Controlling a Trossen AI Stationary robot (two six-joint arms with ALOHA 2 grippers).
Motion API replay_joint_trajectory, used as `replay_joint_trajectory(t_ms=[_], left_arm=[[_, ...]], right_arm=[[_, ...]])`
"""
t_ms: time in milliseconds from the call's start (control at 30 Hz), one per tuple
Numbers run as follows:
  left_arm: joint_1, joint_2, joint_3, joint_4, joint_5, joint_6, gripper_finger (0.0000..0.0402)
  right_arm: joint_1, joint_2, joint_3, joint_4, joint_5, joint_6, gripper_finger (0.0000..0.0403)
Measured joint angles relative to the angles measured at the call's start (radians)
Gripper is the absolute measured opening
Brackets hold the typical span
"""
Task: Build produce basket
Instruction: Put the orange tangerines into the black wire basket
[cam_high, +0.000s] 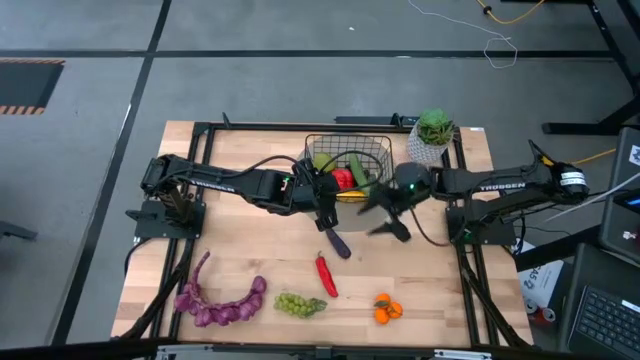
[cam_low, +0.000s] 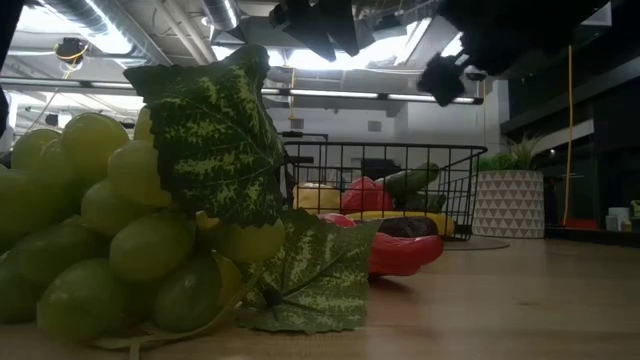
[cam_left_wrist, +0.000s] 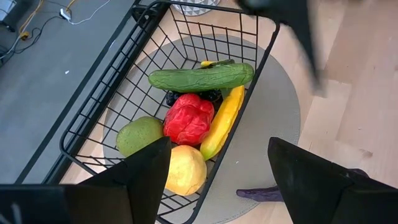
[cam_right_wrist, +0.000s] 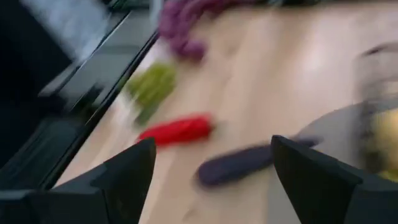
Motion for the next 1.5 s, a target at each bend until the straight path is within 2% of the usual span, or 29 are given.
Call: replay_joint_trajectory(t_ms=[100, 233, 467, 633, 1000, 1200, 1367, 1500], left_arm=[[0.000, 0.000, 0.000, 0.000, 0.000, 0.000, 0.0264], [0.000, 0.000, 0.000, 0.000, 0.000, 0.000, 0.0264], [0.000, 0.000, 0.000, 0.000, 0.000, 0.000, 0.0264], [0.000, 0.000, 0.000, 0.000, 0.000, 0.000, 0.0264], [0.000, 0.000, 0.000, -0.001, 0.000, 0.000, 0.0264], [0.000, 0.000, 0.000, -0.001, 0.000, 0.000, 0.0264], [0.000, 0.000, 0.000, -0.001, 0.000, 0.001, 0.0264], [0.000, 0.000, 0.000, -0.001, 0.000, 0.001, 0.0264]], right_arm=[[0.048, 0.000, -0.001, -0.128, -0.034, -0.025, 0.0319], [0.116, 0.000, -0.002, -0.268, 0.007, 0.023, 0.0319], [0.304, 0.002, -0.002, -0.347, 0.046, 0.122, 0.0319], [0.444, 0.002, -0.002, -0.396, 0.162, 0.248, 0.0319], [0.710, 0.057, -0.002, -0.379, 0.335, 0.609, 0.0319], [0.778, 0.132, -0.001, -0.277, 0.350, 0.716, 0.0319], [0.817, 0.156, -0.001, -0.267, 0.360, 0.705, 0.0319], [0.837, 0.178, -0.001, -0.262, 0.418, 0.648, 0.0319]])
